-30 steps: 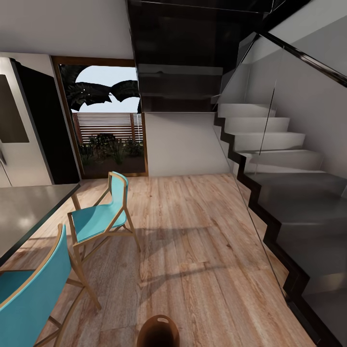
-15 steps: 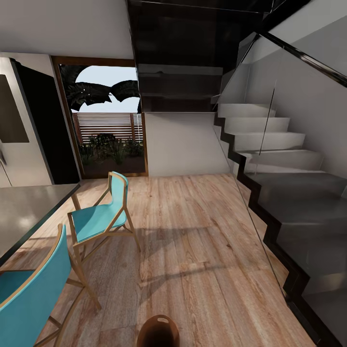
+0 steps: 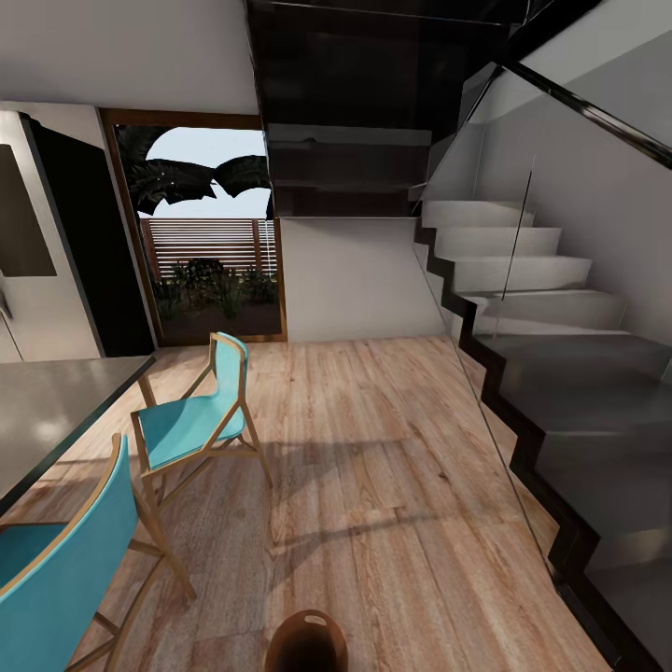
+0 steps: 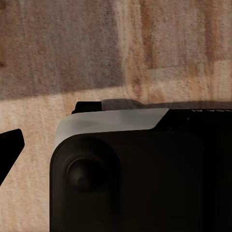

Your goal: Put the three can of soda from the living room inside the tash can in the kitchen.

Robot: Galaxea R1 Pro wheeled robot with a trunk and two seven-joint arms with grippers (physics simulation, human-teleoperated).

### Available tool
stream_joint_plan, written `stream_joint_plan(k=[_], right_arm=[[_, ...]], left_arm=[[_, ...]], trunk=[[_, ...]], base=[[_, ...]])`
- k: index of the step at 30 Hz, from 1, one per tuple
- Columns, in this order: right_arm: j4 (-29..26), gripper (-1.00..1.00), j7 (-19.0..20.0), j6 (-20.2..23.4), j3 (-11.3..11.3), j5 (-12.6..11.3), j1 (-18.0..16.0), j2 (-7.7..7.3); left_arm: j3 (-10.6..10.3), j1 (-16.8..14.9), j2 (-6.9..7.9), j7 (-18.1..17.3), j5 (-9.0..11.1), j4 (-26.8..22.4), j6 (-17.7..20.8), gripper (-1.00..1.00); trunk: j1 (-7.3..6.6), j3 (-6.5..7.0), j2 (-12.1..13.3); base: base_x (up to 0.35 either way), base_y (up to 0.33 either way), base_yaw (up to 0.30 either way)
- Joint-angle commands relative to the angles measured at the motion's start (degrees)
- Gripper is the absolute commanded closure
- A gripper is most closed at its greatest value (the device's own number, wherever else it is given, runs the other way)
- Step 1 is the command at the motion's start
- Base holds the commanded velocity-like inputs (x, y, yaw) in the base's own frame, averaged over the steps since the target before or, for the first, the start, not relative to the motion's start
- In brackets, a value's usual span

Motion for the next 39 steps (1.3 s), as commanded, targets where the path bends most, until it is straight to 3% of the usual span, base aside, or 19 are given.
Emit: stream_joint_plan(k=[1,39], right_arm=[[0.0,-1.0,0.0,0.0,0.0,0.0,0.0,0.0],[0.0,-1.0,0.0,0.0,0.0,0.0,0.0,0.0]], left_arm=[[0.0,0.0,0.0,0.0,0.0,0.0,0.0,-1.0],[0.0,0.0,0.0,0.0,0.0,0.0,0.0,-1.0]], trunk=[[0.0,0.0,0.0],[0.0,0.0,0.0]], base=[[0.0,0.0,0.0],[0.0,0.0,0.0]])
